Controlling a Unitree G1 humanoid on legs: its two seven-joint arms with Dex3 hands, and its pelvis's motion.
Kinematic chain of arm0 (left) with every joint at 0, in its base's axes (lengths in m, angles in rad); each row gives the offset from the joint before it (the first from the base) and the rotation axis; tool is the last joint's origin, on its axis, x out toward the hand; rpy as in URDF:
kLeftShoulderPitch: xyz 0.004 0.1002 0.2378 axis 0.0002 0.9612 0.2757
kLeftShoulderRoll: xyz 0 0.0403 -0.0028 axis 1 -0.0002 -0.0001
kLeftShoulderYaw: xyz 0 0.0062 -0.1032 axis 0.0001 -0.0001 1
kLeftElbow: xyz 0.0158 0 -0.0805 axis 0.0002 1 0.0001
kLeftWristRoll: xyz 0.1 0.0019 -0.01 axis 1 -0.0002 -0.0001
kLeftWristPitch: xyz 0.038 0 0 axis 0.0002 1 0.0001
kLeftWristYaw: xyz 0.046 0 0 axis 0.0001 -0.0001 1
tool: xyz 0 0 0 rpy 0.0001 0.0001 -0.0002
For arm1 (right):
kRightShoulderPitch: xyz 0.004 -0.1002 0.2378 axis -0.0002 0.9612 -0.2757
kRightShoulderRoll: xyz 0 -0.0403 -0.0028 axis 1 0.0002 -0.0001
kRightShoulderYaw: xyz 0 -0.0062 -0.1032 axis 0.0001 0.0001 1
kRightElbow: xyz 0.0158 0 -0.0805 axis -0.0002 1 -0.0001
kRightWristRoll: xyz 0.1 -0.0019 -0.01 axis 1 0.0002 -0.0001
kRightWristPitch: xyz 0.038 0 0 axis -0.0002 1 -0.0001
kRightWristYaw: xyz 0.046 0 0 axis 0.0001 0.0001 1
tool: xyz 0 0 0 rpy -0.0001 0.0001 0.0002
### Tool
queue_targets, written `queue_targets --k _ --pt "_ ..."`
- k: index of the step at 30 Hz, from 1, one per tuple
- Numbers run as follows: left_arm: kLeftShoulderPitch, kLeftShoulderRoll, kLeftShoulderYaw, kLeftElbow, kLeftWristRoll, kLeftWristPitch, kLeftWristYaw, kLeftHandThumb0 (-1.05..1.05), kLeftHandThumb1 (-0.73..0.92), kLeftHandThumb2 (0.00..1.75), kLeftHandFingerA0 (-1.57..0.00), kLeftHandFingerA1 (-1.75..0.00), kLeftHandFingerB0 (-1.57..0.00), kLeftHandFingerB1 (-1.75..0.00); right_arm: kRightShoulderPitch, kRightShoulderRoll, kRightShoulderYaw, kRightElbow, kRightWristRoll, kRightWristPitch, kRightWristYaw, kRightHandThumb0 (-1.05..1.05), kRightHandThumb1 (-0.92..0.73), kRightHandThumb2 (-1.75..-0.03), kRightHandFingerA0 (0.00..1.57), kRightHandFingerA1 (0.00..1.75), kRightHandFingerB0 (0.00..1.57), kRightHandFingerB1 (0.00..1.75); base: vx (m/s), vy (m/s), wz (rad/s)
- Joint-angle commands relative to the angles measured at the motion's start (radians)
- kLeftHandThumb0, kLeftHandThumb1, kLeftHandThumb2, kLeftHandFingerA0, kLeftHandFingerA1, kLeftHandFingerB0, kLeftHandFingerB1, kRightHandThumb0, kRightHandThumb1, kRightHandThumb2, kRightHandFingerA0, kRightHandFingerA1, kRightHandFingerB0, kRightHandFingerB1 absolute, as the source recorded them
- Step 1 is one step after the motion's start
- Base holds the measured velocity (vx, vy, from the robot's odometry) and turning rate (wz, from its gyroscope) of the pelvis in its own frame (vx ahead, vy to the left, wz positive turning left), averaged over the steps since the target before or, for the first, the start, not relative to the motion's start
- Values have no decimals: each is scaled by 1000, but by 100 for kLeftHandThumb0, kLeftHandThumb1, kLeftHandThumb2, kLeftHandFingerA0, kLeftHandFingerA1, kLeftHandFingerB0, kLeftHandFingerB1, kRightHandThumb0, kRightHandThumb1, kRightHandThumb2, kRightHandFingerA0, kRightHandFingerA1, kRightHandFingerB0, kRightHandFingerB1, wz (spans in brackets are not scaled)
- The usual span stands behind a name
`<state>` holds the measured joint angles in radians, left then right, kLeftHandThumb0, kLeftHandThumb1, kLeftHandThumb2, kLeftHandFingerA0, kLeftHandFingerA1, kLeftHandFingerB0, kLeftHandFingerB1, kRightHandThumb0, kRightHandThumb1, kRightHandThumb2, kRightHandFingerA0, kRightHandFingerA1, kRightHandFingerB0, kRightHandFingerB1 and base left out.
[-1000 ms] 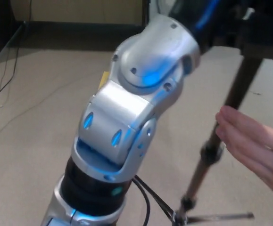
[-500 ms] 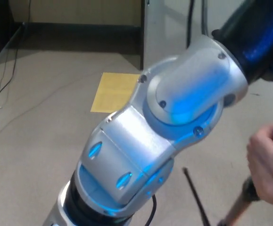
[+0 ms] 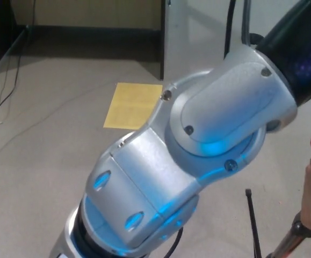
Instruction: There is a tripod standing in front of the robot and the robot extends its left arm to grab it. It lifts the tripod and passes it to a person.
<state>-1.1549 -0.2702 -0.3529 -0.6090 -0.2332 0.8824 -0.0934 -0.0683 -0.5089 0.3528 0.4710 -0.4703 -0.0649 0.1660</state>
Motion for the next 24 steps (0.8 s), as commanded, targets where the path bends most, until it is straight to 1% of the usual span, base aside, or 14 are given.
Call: queue_targets --k 1,14,15,16,17,20,21,22,23,24 --pt "-58 -139 11 -22 -31 10 51 -13 62 90 -103 -134 -82 -105 15 -26 -2 -27 -29 71 39 -55 -75 -63 55 37 47 35 0 0 0" --pt "-58 -123 10 -37 -55 17 83 -13 62 90 -103 -134 -82 -105 20 -26 -5 -45 -46 86 55 -55 -75 -63 55 37 47 35 0 0 0" --pt "56 234 22 5 -38 9 -125 -81 39 67 0 -1 0 0 -102 99 -88 342 77 30 -7 -39 -71 -62 64 40 37 32 0 0 0" --pt "85 296 22 16 -18 -74 -172 -80 47 82 0 0 0 0 -127 115 -100 398 89 20 -13 -39 -71 -61 63 39 38 32 0 0 0" --pt "85 321 28 20 -12 -105 -188 -80 47 82 0 0 0 -2 -147 120 -102 417 87 18 -12 -39 -71 -62 63 39 37 32 0 0 0" --pt "80 367 49 26 -25 -99 -202 -78 46 82 0 0 0 -2 -188 134 -101 457 77 15 -9 -39 -71 -62 60 38 38 32 0 0 0" --pt "84 381 63 26 -46 -93 -214 -76 41 77 0 -1 0 0 -191 141 -101 470 75 5 -8 -48 -58 -85 50 52 31 45 0 0 0" --pt "79 387 67 23 -58 -82 -215 -78 49 56 0 0 0 0 -191 143 -104 478 74 -2 -10 -40 -71 -61 59 38 38 32 0 0 0" --pt "79 390 67 23 -61 -83 -215 -78 49 56 0 0 0 0 -195 144 -105 488 72 -9 -12 -40 -71 -61 59 38 38 32 0 0 0" --pt "86 390 65 31 -67 -93 -217 -76 41 76 0 0 0 0 -193 144 -110 496 74 -20 -13 -41 -70 -61 61 40 37 32 0 0 0"
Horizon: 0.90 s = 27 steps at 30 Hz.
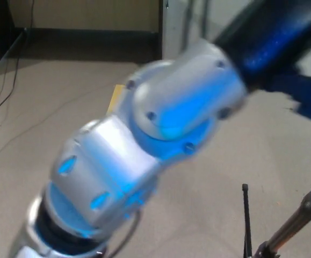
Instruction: There is a tripod standing in front of the robot and the robot extends its left arm to grab it. It lifts the tripod and passes it to a person.
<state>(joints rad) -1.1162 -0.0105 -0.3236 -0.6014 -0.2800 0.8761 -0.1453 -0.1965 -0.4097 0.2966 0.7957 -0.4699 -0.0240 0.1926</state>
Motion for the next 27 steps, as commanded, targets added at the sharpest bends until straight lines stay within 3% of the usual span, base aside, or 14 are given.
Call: queue_targets --k 1,2,3,4,8,9,12,13,14,19,21,22,25,27 --pt "47 133 36 23 -23 -89 -165 -76 41 77 0 0 0 0 -70 45 -56 189 72 -76 -41 -41 -70 -62 61 40 37 32 0 0 0" --pt "53 138 35 29 -25 -105 -170 -73 46 56 0 0 0 0 -78 46 -57 211 66 -92 -47 -41 -70 -61 62 40 37 32 0 0 0" --pt "62 141 33 22 -27 -108 -171 -74 40 76 0 0 0 0 -77 50 -56 223 60 -100 -56 -49 -57 -86 54 55 31 45 0 0 0" --pt "67 144 33 17 -29 -108 -171 -73 46 55 0 0 0 0 -78 52 -56 228 58 -102 -59 -48 -58 -85 52 53 31 45 0 0 0" --pt "87 183 60 19 -31 -115 -198 -74 46 55 0 0 0 0 -94 54 -55 257 57 -117 -65 -48 -57 -84 51 52 31 44 0 0 0" --pt "98 207 81 13 -33 -91 -201 -78 46 54 0 0 0 0 -97 52 -52 261 56 -121 -67 -41 -69 -62 62 40 37 32 0 0 0" --pt "156 249 142 18 -40 -103 -211 -72 44 54 0 0 0 0 -103 49 -45 272 52 -134 -71 -41 -70 -61 61 39 38 32 0 0 0" --pt "189 280 174 11 -36 -104 -216 -77 43 54 0 0 0 0 -104 47 -43 274 52 -141 -68 -48 -58 -84 51 52 31 45 0 0 0" --pt "211 291 190 12 -35 -116 -220 -78 42 55 0 0 0 0 -105 47 -43 278 53 -143 -69 -40 -71 -61 59 38 37 32 0 0 0" --pt "462 358 365 36 -66 -241 -280 -73 43 54 0 0 0 0 -97 44 -52 289 64 -158 -70 -41 -71 -61 59 38 38 32 0 0 0" --pt "577 367 426 46 -60 -291 -280 -66 42 77 0 0 0 0 -96 46 -50 295 61 -164 -78 -41 -70 -61 58 38 38 32 0 0 0" --pt "641 379 446 60 -29 -338 -276 -67 41 78 0 -5 0 0 -96 48 -51 298 63 -164 -80 -48 -57 -84 51 52 32 45 0 0 0" --pt "781 378 498 107 5 -431 -268 -63 38 76 0 -14 0 -3 -87 48 -58 294 71 -163 -76 -41 -69 -61 58 38 38 32 0 0 0" --pt "887 365 537 183 25 -538 -273 -61 35 68 -4 -24 0 -1 -77 49 -65 294 78 -169 -77 -47 -56 -84 51 53 31 45 0 0 0"
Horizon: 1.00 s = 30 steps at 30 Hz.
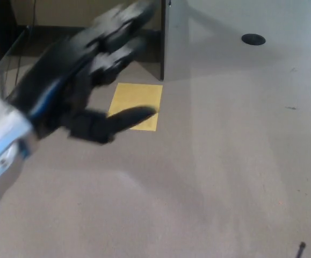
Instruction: There is a tripod standing in front of the robot and the robot extends its left arm to grab it. It lifts the tripod and passes it to a person.
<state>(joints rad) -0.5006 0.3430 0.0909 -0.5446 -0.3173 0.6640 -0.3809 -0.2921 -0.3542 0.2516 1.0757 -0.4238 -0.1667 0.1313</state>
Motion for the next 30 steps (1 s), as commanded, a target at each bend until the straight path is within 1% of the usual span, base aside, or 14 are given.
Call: queue_targets --k 1,5,7,11,12,13,16,18,23,24,25,27,28,30 --pt "307 12 130 149 78 -356 -30 -59 37 72 -4 -29 0 -7 21 -7 -20 16 32 -27 -15 -47 -57 -84 51 52 30 44 0 0 0" --pt "415 0 165 286 104 -466 -14 -47 44 52 -13 -32 -1 -23 22 -7 -32 27 46 -32 -1 -39 -70 -61 56 38 36 32 0 0 0" --pt "477 3 173 395 140 -545 7 -26 28 83 -3 -49 0 -47 27 -7 -35 28 48 -34 0 -39 -70 -61 54 37 37 32 0 0 0" --pt "524 13 174 545 180 -611 48 -23 31 84 -3 -48 0 -46 31 -9 -27 32 38 -43 -6 -39 -70 -61 54 37 37 32 0 0 0" --pt "534 11 174 623 193 -638 73 -36 45 58 -19 -36 -18 -30 30 -8 -29 34 39 -39 -5 -40 -70 -61 55 37 36 32 0 0 0" --pt "545 10 174 678 202 -649 93 -21 34 87 -8 -50 -6 -48 32 -8 -27 34 38 -38 -7 -40 -70 -60 58 38 37 32 0 0 0" --pt "557 24 156 911 241 -700 165 -23 33 87 -8 -51 -6 -48 49 -12 -23 33 32 -46 -11 -47 -57 -83 51 52 30 44 0 0 0" --pt "556 40 135 1028 269 -735 205 -23 36 89 -9 -51 -6 -48 53 -14 -21 37 30 -50 -12 -40 -70 -61 58 38 37 32 0 0 0" --pt "554 63 78 1211 324 -771 288 -20 34 88 -14 -53 -11 -51 60 -18 -24 42 33 -47 -9 -39 -70 -61 54 37 36 32 0 0 0" --pt "551 67 70 1227 329 -773 292 -40 45 61 -27 -40 -24 -34 64 -19 -24 40 34 -48 -9 -39 -71 -62 55 37 36 32 0 0 0" --pt "545 71 61 1250 332 -774 295 -20 36 89 -13 -52 -11 -50 74 -22 -26 36 35 -52 -10 -39 -71 -61 58 38 36 32 0 0 0" --pt "544 79 47 1279 335 -792 282 -22 36 90 -13 -52 -11 -50 91 -25 -26 30 36 -53 -9 -47 -57 -83 50 52 29 44 0 0 0" --pt "539 85 35 1298 341 -793 284 -40 50 56 -30 -35 -25 -30 96 -24 -28 32 38 -55 -9 -39 -70 -62 57 38 35 32 0 0 0" --pt "532 102 -4 1337 377 -803 306 -48 44 67 -29 -42 -24 -37 105 -22 -29 34 39 -57 -11 -39 -70 -62 56 38 35 32 0 0 0"
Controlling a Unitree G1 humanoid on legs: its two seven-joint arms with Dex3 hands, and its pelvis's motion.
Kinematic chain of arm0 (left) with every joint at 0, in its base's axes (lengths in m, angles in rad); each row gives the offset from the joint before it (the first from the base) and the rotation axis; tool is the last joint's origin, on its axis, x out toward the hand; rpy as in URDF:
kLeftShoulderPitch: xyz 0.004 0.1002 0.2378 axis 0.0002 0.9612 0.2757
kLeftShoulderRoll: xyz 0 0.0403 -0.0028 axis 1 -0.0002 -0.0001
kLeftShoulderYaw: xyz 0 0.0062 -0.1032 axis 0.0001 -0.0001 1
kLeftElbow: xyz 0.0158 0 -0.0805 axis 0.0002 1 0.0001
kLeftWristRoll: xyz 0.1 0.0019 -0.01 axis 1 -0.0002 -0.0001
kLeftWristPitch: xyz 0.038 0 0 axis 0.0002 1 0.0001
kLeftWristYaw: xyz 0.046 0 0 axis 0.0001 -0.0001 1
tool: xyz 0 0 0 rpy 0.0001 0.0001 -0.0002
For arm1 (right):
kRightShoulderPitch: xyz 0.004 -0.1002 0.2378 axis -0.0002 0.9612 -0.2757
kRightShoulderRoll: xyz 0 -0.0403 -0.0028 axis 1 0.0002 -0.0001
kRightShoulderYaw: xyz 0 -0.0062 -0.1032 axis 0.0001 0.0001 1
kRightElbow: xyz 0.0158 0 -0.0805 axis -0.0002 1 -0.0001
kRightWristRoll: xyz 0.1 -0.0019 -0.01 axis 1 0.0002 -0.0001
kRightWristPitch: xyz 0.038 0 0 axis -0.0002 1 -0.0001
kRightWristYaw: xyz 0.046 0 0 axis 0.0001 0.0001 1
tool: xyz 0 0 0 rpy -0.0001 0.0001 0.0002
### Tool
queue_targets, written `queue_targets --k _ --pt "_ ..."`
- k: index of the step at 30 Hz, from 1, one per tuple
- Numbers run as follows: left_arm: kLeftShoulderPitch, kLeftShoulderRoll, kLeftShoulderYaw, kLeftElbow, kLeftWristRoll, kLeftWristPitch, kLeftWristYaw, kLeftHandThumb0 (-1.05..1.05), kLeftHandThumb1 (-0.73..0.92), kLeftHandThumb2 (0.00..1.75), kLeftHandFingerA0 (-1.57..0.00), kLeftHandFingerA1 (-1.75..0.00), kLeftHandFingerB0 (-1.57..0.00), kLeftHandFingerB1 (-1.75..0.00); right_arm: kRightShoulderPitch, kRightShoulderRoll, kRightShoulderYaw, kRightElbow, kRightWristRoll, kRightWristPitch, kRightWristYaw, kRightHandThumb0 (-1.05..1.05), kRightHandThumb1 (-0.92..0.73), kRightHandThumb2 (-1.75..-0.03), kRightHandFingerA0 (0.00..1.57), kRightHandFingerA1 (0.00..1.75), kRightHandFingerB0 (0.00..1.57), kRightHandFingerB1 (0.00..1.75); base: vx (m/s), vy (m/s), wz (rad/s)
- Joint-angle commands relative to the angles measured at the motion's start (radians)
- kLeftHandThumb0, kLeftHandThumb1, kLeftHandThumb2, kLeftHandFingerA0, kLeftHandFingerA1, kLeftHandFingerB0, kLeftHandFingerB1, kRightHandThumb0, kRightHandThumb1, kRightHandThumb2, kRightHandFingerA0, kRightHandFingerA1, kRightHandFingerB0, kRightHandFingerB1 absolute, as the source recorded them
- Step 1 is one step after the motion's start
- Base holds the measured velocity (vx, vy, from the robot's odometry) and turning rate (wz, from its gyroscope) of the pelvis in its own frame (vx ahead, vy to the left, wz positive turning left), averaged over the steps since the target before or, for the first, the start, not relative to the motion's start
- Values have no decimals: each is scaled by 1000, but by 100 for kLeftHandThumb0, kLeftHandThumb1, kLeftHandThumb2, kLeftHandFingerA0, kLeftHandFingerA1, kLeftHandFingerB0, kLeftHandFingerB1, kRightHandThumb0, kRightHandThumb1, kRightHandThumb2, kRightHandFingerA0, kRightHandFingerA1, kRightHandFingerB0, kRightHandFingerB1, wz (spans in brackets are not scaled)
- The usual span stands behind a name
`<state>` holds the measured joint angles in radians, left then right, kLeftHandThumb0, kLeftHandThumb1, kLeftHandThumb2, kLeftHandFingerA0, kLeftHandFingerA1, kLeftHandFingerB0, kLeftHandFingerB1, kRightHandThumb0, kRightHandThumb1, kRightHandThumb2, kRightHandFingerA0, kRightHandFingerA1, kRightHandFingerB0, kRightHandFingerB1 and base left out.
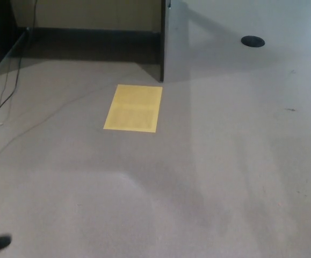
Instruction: There is a tripod standing in front of the robot and the robot extends its left arm to grab it. It lifts the tripod and passes it to a person.
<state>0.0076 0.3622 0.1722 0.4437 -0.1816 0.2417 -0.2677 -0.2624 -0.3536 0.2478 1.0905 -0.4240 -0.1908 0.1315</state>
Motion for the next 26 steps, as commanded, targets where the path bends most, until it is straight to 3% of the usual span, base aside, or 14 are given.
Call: queue_targets --k 1,2,6,8,10,11,12,13,17,18,19,20,21,26 --pt "29 92 -104 355 253 -368 187 -47 45 68 -31 -43 -23 -37 88 -21 -26 18 39 -38 -19 -48 -57 -82 50 51 29 43 0 0 0" --pt "33 95 -116 364 260 -374 191 -40 53 58 -40 -39 -29 -31 96 -20 -27 17 39 -32 -24 -39 -69 -62 59 39 35 32 0 0 0" --pt "37 100 -152 409 268 -395 199 -38 55 58 -45 -40 -32 -32 122 -24 -24 4 31 -29 -32 -48 -58 -82 50 51 28 43 0 0 0" --pt "41 105 -169 428 271 -398 193 -37 56 57 -46 -40 -32 -31 131 -21 -24 15 26 -27 -48 -39 -70 -61 60 40 31 31 0 0 0" --pt "50 109 -182 440 274 -407 197 -36 57 58 -48 -40 -34 -32 150 -20 -24 10 23 -31 -58 -39 -70 -61 61 42 29 31 0 0 0" --pt "61 108 -187 442 273 -414 199 -35 56 57 -48 -40 -34 -32 165 -20 -25 7 22 -36 -68 -47 -55 -82 53 53 21 41 0 0 0" --pt "66 108 -190 446 272 -419 201 -35 56 57 -48 -40 -34 -32 173 -19 -25 5 20 -36 -74 -47 -55 -82 53 53 21 41 0 0 0" --pt "73 108 -192 458 269 -439 197 -35 57 57 -48 -39 -34 -32 188 -21 -20 -2 11 -39 -90 -40 -69 -61 64 44 28 30 0 0 0" --pt "111 112 -210 473 275 -487 197 -36 59 58 -53 -41 -35 -32 242 -19 -29 -11 21 -49 -96 -40 -69 -60 63 42 28 30 0 0 0" --pt "118 111 -213 482 275 -500 195 -36 59 58 -52 -41 -34 -32 259 -21 -29 -16 19 -55 -100 -48 -54 -81 55 53 21 41 0 0 0" --pt "122 112 -217 485 277 -508 195 -37 59 58 -54 -41 -34 -32 268 -23 -27 -19 15 -59 -105 -48 -54 -81 55 54 21 41 0 0 0" --pt "125 114 -221 488 281 -515 198 -37 59 58 -54 -41 -34 -32 272 -24 -26 -20 11 -60 -111 -48 -54 -81 55 54 21 41 0 0 0" --pt "128 113 -223 493 280 -520 198 -36 59 58 -54 -41 -34 -32 276 -21 -25 -22 10 -41 -109 -41 -69 -60 63 41 27 30 0 0 0" --pt "120 112 -227 521 291 -549 209 -35 59 58 -49 -40 -36 -33 284 -15 -45 -34 32 -35 -88 -38 -70 -61 62 39 27 29 0 0 0"
